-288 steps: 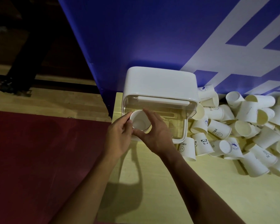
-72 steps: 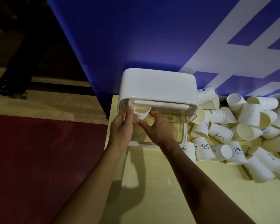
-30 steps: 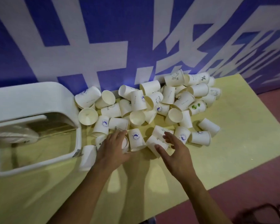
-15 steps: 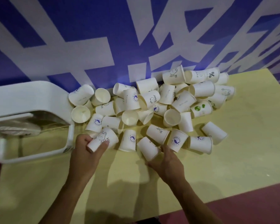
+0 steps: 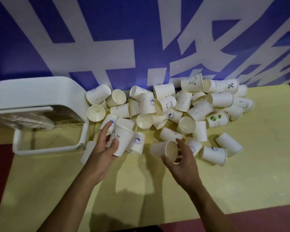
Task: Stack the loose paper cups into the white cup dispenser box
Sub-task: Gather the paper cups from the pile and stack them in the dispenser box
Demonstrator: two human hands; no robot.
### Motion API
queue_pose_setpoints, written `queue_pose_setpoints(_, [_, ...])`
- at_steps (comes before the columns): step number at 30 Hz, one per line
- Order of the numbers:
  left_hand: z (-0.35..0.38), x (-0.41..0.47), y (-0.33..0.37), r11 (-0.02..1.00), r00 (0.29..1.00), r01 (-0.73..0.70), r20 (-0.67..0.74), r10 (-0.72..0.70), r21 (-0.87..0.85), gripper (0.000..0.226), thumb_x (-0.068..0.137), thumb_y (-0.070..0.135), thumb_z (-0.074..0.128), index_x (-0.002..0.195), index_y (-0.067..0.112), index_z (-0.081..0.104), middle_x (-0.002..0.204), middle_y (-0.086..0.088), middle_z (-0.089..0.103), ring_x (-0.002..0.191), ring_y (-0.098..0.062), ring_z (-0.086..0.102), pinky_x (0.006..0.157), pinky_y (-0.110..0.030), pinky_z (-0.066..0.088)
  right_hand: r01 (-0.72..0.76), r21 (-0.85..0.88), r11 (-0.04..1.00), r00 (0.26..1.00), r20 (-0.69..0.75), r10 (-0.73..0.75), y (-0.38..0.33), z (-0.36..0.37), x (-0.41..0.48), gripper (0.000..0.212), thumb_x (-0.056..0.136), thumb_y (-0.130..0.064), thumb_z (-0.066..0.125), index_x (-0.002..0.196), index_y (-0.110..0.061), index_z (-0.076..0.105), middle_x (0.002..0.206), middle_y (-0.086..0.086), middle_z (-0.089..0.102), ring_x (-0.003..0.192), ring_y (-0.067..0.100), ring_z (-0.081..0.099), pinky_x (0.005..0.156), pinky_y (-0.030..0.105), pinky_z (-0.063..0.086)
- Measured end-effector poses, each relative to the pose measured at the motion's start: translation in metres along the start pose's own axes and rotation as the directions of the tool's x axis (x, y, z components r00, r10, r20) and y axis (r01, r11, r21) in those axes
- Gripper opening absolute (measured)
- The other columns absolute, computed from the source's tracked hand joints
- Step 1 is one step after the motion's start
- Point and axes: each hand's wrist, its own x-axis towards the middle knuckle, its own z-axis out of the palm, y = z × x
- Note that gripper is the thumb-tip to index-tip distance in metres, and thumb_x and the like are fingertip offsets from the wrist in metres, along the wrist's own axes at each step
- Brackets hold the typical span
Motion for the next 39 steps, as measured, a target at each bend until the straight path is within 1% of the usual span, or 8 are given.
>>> queue_pose_setpoints(7, [0.015,-0.002,-0.005,0.989,0.991,-0.003,0.13,-0.016,0.147,0.065,0.095,0.036,0.061,0.15,0.061,0.039,0.158,0.021,0.046,0.146,-0.006,0.045,0.124,-0.047,0.034,0.067,0.076,0.995,0.997,0.042,-0.07,-0.032,-0.002,0.003,0.067,0.079,-0.049,0.082,0.138,-0.03,0.057,0.126,-0.031,0.049,0.117,0.006,0.056,0.089,0.025,0.053])
queue_pose_setpoints(13, [0.032,-0.006,-0.003,0.984,0.993,-0.028,0.12,0.006,0.178,0.056,0.102,0.018,0.065,0.14,0.056,0.052,0.129,0.0,0.072,0.114,-0.015,0.07,0.094,-0.039,0.058,0.066,0.174,0.983,0.996,0.052,-0.076,-0.051,-0.001,0.006,0.06,0.08,-0.043,0.085,0.133,-0.039,0.058,0.127,-0.029,0.053,0.114,-0.003,0.057,0.088,0.018,0.052])
queue_pose_setpoints(19, [0.007,-0.012,0.005,0.983,0.988,-0.144,-0.042,0.149,0.111,0.057,0.069,0.025,0.085,0.117,0.028,0.056,0.11,-0.014,0.075,0.086,-0.027,0.065,0.075,-0.04,0.054,0.142,0.184,0.973,0.987,0.055,-0.154,-0.074,-0.002,0.007,0.062,0.075,-0.046,0.089,0.127,-0.044,0.056,0.125,-0.022,0.06,0.11,-0.001,0.061,0.083,0.013,0.052])
queue_pose_setpoints(23, [-0.039,-0.019,0.009,0.948,0.953,-0.223,-0.153,0.261,0.227,0.072,0.073,-0.001,0.089,0.127,0.032,0.056,0.125,-0.001,0.07,0.107,-0.021,0.071,0.084,-0.029,0.059,0.215,0.165,0.963,0.973,0.052,-0.227,-0.103,0.015,0.007,0.067,0.072,-0.058,0.082,0.132,-0.039,0.058,0.125,-0.021,0.062,0.112,-0.004,0.06,0.082,0.009,0.05])
queue_pose_setpoints(27, [-0.103,-0.029,0.014,0.915,0.928,-0.222,-0.216,0.305,0.336,0.082,0.068,0.017,0.092,0.13,0.053,0.054,0.136,0.011,0.064,0.124,-0.011,0.064,0.102,-0.032,0.055,0.258,0.17,0.951,0.956,0.095,-0.276,-0.134,0.057,0.0,0.065,0.075,-0.06,0.083,0.131,-0.038,0.058,0.125,-0.023,0.062,0.113,-0.003,0.059,0.083,0.01,0.05])
queue_pose_setpoints(30, [-0.151,-0.034,0.021,0.85,0.896,-0.224,-0.243,0.372,0.476,0.077,0.069,0.023,0.094,0.133,0.038,0.054,0.132,0.013,0.061,0.122,-0.01,0.062,0.099,-0.037,0.057,0.28,0.141,0.95,0.947,0.125,-0.297,-0.156,0.098,-0.009,0.069,0.076,-0.06,0.081,0.136,-0.034,0.059,0.128,-0.022,0.061,0.116,-0.001,0.059,0.085,0.01,0.05])
queue_pose_setpoints(33, [-0.189,-0.03,0.029,0.808,0.872,-0.223,-0.258,0.415,0.546,0.078,0.071,0.026,0.094,0.136,0.034,0.051,0.13,0.025,0.058,0.122,-0.002,0.058,0.096,-0.028,0.055,0.282,0.136,0.95,0.944,0.137,-0.3,-0.176,0.137,-0.019,0.069,0.075,-0.052,0.083,0.137,-0.034,0.058,0.131,-0.021,0.059,0.118,0.002,0.058,0.086,0.014,0.052])
queue_pose_setpoints(39, [-0.236,0.011,0.027,0.749,0.904,-0.215,-0.163,0.396,0.626,0.085,0.078,0.035,0.091,0.149,0.035,0.046,0.147,0.013,0.056,0.134,-0.009,0.052,0.106,-0.032,0.051,0.262,0.135,0.956,0.958,0.084,-0.274,-0.196,0.183,-0.035,0.065,0.077,-0.044,0.085,0.135,-0.032,0.059,0.128,-0.023,0.061,0.119,0.004,0.059,0.087,0.019,0.054])
